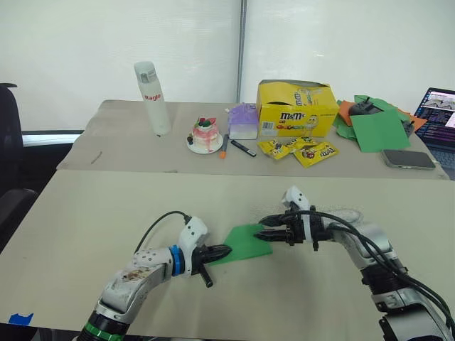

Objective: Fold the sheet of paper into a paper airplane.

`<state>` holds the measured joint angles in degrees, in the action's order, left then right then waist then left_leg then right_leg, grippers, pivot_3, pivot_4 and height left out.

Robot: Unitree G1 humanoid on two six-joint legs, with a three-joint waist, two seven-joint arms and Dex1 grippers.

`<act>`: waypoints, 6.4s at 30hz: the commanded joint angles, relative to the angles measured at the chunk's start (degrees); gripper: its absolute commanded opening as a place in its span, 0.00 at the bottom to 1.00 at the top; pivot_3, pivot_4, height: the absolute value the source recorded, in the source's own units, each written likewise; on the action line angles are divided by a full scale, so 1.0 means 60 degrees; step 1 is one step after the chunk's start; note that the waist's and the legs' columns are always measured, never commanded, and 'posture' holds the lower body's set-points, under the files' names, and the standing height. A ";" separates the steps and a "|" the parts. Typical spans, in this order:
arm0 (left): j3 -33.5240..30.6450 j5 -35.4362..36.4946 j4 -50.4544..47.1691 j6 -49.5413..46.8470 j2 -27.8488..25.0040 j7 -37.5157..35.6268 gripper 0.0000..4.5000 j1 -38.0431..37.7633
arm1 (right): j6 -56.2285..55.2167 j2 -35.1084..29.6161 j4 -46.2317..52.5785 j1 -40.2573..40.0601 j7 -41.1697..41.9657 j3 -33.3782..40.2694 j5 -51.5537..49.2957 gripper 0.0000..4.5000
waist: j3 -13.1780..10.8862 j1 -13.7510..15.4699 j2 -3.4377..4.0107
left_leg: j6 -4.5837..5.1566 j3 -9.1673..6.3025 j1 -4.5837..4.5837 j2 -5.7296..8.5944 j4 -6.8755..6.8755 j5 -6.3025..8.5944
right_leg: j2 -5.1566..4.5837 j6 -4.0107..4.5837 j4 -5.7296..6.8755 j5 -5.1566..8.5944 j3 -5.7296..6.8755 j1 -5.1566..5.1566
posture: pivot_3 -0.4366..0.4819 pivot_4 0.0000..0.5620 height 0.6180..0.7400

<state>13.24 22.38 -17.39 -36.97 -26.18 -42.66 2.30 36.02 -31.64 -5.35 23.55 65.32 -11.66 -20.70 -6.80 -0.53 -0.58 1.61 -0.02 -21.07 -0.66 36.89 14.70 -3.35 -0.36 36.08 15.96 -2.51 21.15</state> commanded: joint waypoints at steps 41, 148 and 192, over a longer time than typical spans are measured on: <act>0.0070 -0.0193 0.0286 -0.0675 0.0083 0.0526 0.00 -0.0184 | -0.0770 0.0460 -0.1446 0.1175 0.0644 0.0018 0.0187 0.34 | -0.0005 0.0013 0.0029 | -0.0005 0.0008 -0.0031 -0.0006 -0.0039 0.0002 | -0.0069 0.0012 -0.0036 0.0003 0.0013 0.0030 | 0.48 0.27 0.98; -0.0874 0.1368 0.1262 -0.0869 -0.0319 -0.1695 0.00 0.2180 | -0.6634 -0.0942 0.1778 -0.3447 -0.0709 -0.0688 0.2492 0.00 | -0.0030 0.0089 -0.0024 | -0.0053 0.0052 -0.0013 -0.0007 -0.0063 -0.0062 | 0.0077 -0.0031 -0.0014 0.0005 0.0039 0.0014 | 0.48 0.27 0.98; 0.1195 -0.1161 0.3615 0.1328 0.0462 -0.1857 0.00 0.2284 | -0.1957 -0.1199 0.4350 -0.2531 -0.2188 0.0383 0.0541 0.01 | -0.0004 0.0174 -0.0031 | -0.0046 0.0037 -0.0023 -0.0022 -0.0047 -0.0057 | 0.0124 -0.0029 -0.0017 0.0005 0.0014 0.0003 | 0.48 0.27 0.98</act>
<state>18.51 17.82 2.07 -27.44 -22.64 -54.02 17.67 26.08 -39.82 21.16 7.90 53.78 -7.32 -20.21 -6.83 0.52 -0.76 1.34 0.21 -21.22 -0.80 36.61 14.36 -2.61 -0.53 35.97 15.99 -2.44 21.18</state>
